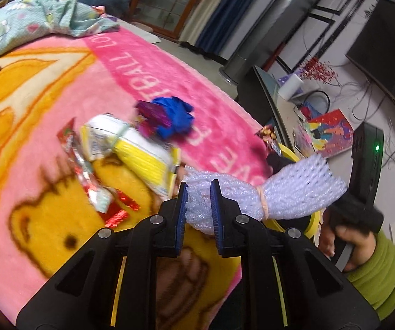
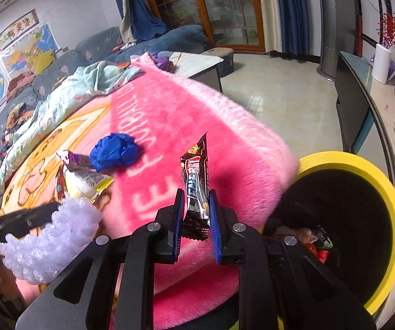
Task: Collect trash
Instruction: 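Carry the foam net and chocolate wrapper over the yellow bin with both tools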
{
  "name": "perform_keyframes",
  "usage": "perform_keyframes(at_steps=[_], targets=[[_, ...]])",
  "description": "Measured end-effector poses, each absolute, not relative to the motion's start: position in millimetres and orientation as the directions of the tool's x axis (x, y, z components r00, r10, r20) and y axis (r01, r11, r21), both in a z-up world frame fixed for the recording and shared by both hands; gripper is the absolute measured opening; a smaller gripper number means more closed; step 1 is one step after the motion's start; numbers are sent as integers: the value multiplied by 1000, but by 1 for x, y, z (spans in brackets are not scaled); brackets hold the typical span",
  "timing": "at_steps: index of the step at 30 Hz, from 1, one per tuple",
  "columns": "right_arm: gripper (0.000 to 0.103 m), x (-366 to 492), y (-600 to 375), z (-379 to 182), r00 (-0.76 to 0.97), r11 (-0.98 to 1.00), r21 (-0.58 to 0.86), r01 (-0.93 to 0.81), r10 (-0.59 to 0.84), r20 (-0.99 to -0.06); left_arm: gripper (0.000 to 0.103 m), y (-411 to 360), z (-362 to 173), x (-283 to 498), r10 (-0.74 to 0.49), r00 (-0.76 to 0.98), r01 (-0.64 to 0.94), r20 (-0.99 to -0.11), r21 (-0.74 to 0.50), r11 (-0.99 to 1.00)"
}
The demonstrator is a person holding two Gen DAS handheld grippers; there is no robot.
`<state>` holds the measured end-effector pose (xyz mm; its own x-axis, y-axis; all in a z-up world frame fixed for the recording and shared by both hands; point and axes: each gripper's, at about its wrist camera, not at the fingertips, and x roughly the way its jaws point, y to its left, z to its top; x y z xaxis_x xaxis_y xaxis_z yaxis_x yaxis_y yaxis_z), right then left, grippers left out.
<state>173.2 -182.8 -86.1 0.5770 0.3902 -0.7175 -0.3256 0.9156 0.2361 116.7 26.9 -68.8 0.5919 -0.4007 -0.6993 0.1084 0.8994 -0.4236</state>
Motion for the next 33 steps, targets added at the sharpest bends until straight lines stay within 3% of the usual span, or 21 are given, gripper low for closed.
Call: perform_keyframes(at_steps=[33], targets=[[17,168,-332,-46,735,945,316,-86,274,-620,10,-100,-7,148,-478,649,348,-592,-327,878]])
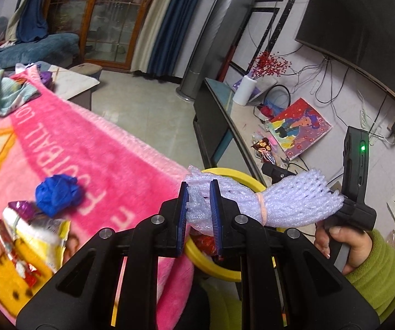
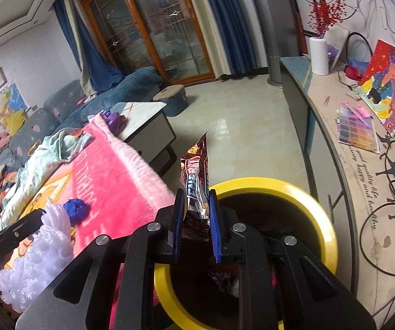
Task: Collect trash
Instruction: 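Carry the foam net and chocolate wrapper over the yellow bin with both tools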
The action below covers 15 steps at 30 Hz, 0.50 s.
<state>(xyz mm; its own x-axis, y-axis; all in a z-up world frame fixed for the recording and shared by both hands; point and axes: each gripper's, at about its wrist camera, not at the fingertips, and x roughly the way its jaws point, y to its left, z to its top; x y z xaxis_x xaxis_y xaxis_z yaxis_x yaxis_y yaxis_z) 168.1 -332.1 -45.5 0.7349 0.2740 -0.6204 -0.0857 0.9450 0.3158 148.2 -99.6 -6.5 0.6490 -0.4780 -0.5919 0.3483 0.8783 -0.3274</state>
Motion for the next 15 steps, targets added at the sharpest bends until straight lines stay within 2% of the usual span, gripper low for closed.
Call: perform_keyframes(at_steps=[15], targets=[[17,165,-388,-47,770,938,345,25,202,-605,10,-138,-17,158,-483,632,400,-605,-280,873]])
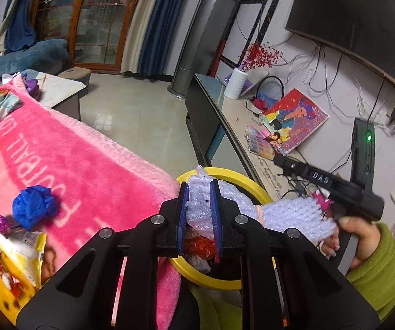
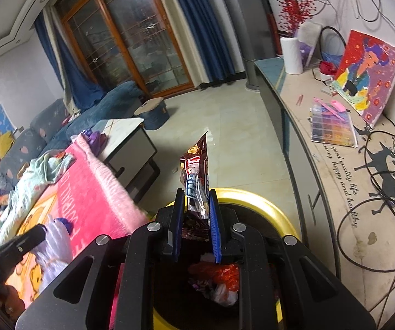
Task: Collect trash
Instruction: 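Carry the foam net and chocolate wrapper over the yellow bin with both tools, then open both tools to drop the foam net and chocolate wrapper into the bin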
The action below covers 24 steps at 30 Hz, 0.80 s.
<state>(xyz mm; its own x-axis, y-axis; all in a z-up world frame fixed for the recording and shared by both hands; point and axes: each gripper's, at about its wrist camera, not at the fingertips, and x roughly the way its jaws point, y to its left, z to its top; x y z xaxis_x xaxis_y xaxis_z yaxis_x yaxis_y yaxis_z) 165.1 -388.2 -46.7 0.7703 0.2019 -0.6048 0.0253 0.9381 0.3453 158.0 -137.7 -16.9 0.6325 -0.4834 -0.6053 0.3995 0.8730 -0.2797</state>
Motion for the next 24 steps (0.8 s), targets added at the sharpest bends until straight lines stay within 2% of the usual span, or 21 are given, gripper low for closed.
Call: perform_keyframes(at_steps=[17,24], targets=[[17,168,-418,-64,758,919,386,83,193,-623,11,-197,-59,161,-450,585,481,-675,-159,862],[17,174,-414,-74,729,914,400,63,231,-644,11,-207,-78,161,-450,553,493,-701,-160,855]])
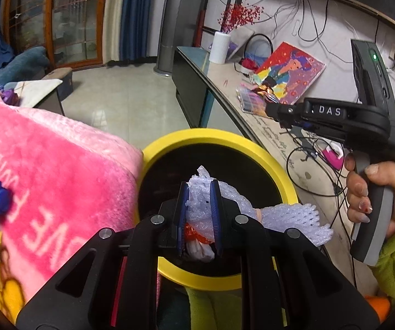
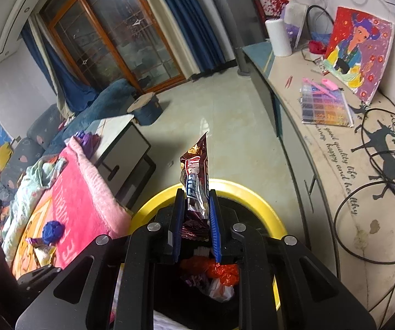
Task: Collect trash
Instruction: 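Open both tools to drop the foam net and chocolate wrapper into the bin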
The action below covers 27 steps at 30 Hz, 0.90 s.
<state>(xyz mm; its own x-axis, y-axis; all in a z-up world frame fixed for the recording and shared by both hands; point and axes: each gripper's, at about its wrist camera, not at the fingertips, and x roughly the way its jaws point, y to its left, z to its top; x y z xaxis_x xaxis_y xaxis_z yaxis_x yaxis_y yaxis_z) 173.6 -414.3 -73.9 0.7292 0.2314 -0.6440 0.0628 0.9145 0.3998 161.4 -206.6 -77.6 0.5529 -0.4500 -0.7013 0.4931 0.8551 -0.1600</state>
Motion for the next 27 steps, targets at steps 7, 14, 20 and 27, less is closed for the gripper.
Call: perform_keyframes(at_steps=[7,14,20,27], targets=[[17,178,-405,-86,692,917,395,46,256,-675,12,-211,-91,164,-444,533,493,-720,-162,855],[19,182,-399,-98,660,917,396,46,270,-701,14,-208,-100,170,-448,523,479,-725,-185,858],[23,183,-397,-102,647,914,404,45,281,-708,37,-203,-101,172,-455,523,457,-721,-212,863],[47,182,-400,-101,654,912,405,59,271,-706,86,-185,-93,173,-466,544,413,-698,-260,873]])
